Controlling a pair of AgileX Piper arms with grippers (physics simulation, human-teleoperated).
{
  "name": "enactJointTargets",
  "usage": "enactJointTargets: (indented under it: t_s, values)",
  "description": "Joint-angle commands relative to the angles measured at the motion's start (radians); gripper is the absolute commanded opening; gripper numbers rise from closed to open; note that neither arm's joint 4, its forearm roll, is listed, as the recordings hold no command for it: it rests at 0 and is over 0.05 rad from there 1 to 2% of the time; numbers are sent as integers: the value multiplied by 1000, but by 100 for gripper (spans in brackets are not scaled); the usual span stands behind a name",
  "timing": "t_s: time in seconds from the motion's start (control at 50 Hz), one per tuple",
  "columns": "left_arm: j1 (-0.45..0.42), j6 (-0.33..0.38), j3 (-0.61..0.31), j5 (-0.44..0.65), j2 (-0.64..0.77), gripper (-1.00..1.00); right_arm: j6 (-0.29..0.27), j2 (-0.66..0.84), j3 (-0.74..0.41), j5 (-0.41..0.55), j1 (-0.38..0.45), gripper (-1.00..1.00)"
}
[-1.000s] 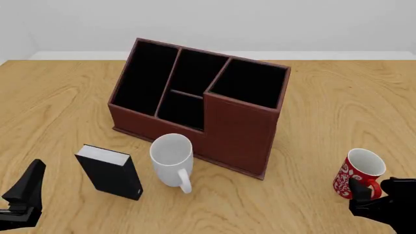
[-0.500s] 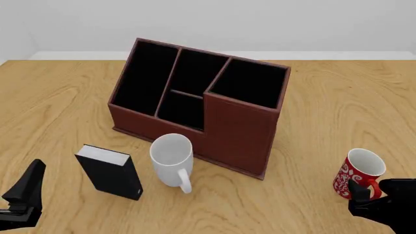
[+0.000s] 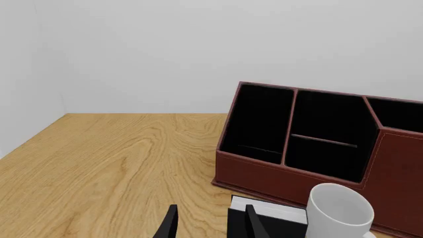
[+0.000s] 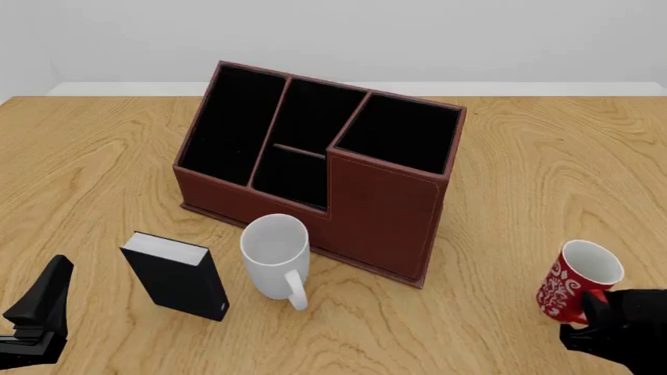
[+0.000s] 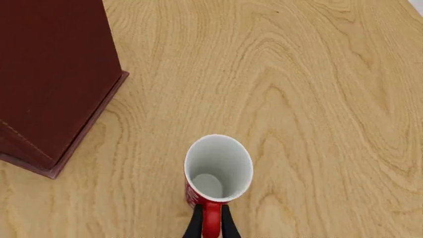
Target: Pick up the red mug and place it to the right of the caddy.
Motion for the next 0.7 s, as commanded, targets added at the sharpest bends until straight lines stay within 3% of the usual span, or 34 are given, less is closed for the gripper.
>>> enactJointTargets:
  t_s: [0.02, 0.4, 0.7]
  values:
    - [0, 0, 0, 0, 0, 100, 7, -47, 0, 41, 1, -100]
    - [0, 0, 0, 0, 0, 100, 19, -200, 0, 138, 41, -100]
    - [0, 0, 0, 0, 0, 100, 26, -101, -53, 20, 141, -100]
